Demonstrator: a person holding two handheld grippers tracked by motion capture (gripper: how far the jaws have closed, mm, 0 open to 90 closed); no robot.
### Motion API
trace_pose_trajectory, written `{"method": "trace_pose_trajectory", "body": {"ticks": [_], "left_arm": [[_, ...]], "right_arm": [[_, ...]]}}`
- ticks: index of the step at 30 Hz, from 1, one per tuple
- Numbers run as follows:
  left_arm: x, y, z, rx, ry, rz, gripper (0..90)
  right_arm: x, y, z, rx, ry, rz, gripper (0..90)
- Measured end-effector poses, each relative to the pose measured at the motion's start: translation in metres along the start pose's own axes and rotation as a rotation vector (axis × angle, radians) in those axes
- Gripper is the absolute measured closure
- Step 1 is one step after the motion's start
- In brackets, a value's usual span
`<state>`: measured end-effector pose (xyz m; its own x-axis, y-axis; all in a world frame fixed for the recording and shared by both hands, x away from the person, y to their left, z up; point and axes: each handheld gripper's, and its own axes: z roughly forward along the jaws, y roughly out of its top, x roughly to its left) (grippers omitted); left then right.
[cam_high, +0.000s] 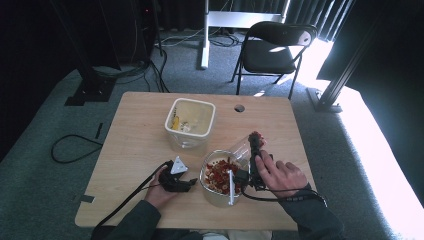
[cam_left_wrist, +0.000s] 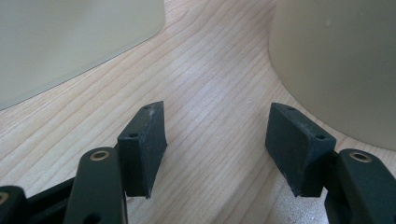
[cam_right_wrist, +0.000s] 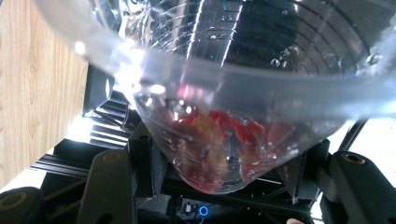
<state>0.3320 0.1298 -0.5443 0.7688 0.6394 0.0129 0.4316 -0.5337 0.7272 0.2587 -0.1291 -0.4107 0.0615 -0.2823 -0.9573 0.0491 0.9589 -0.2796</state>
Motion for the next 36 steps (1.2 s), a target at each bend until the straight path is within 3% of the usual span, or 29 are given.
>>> {"method": "trace_pose_trajectory", "body": {"ticks": [36], "left_arm": [[0.0001,0.0000,0.0001,0.000,0.000,0.001,38.9]], "right_arm": [[0.0055,0.0003,0.0007,-0.009,0.026,0.004,41.7]]}}
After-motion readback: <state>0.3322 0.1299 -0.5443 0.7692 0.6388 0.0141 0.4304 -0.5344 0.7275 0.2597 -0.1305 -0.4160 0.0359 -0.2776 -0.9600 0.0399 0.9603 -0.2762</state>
